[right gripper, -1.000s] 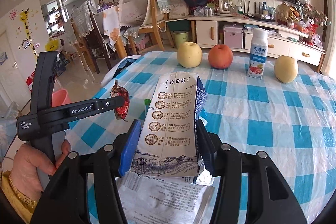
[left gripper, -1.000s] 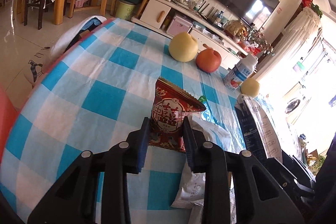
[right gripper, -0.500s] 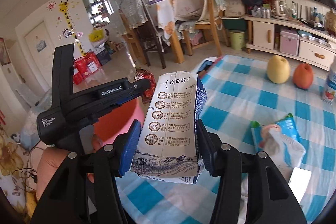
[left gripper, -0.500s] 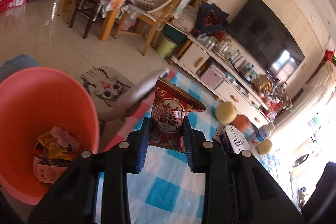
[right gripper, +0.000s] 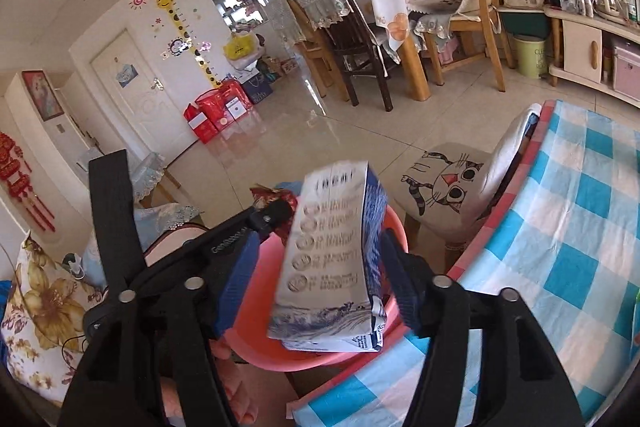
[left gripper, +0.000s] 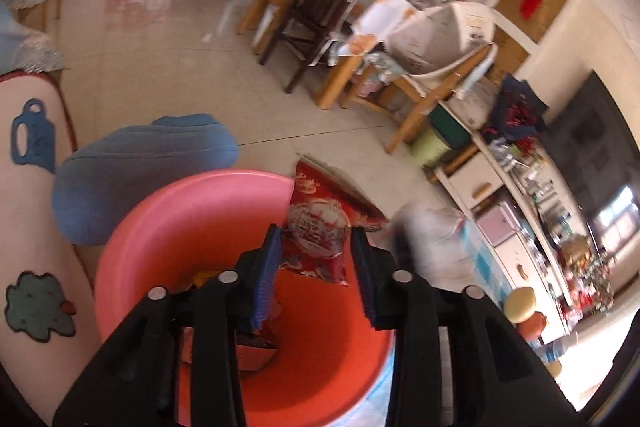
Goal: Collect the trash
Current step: 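Open both tools to drop the items into the pink bucket, then return both tools over the table toward the white bags and foil tray, then close the right tool on the foil tray while the left lowers onto the white wipes bag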
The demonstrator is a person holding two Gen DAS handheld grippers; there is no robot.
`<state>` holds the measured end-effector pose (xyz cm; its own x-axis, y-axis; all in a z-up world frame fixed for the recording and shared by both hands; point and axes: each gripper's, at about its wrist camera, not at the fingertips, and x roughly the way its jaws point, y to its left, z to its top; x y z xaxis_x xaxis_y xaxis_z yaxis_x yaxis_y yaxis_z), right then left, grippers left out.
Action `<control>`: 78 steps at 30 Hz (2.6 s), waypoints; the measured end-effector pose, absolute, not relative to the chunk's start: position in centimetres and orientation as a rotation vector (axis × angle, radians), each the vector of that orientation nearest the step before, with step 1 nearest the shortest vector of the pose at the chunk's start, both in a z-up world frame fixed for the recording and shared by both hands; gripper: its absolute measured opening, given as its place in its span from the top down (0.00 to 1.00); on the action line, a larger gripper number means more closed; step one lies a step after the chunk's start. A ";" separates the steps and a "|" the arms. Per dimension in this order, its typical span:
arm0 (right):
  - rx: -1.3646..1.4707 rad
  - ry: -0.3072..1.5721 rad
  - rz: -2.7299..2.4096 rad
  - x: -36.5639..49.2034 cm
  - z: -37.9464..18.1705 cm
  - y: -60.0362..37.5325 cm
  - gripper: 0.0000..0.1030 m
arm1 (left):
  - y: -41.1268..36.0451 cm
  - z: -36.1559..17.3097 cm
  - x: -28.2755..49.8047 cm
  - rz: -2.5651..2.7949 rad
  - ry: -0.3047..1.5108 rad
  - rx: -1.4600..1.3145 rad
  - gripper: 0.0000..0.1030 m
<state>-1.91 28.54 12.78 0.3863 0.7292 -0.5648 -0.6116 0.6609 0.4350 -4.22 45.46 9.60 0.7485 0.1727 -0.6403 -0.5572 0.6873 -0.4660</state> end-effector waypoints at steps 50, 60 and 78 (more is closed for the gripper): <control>0.349 0.572 0.246 -14.2 12.0 -9.2 0.09 | 16.2 13.0 -11.1 -0.131 0.507 -0.130 0.10; 0.349 0.614 0.193 -13.7 11.0 -12.7 0.09 | 12.1 11.1 -11.8 -0.202 0.593 -0.054 0.10; 0.312 0.914 0.349 -8.0 4.9 -8.8 0.17 | 7.9 5.6 -14.3 -0.291 0.767 0.058 0.10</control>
